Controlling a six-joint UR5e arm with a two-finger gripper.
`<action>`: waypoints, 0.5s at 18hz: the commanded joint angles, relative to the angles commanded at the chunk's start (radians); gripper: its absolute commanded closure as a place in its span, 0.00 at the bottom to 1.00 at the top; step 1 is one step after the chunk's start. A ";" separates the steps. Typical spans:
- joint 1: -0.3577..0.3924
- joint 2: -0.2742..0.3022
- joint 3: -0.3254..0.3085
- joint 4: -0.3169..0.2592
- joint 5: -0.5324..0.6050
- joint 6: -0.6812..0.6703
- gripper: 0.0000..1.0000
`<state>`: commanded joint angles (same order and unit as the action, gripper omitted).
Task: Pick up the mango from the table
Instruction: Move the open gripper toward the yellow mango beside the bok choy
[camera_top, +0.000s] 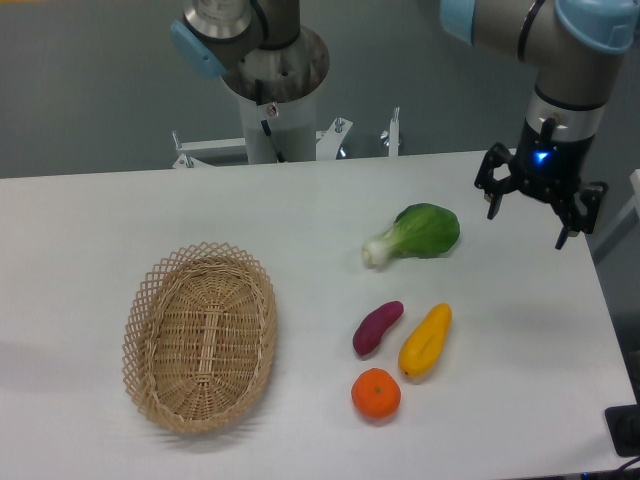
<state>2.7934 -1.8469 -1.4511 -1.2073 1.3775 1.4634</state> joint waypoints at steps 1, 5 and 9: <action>0.000 0.000 -0.002 0.000 0.000 0.000 0.00; -0.008 0.000 -0.020 0.032 0.002 -0.005 0.00; -0.008 0.009 -0.089 0.129 -0.002 -0.020 0.00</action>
<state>2.7857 -1.8377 -1.5400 -1.0787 1.3760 1.4436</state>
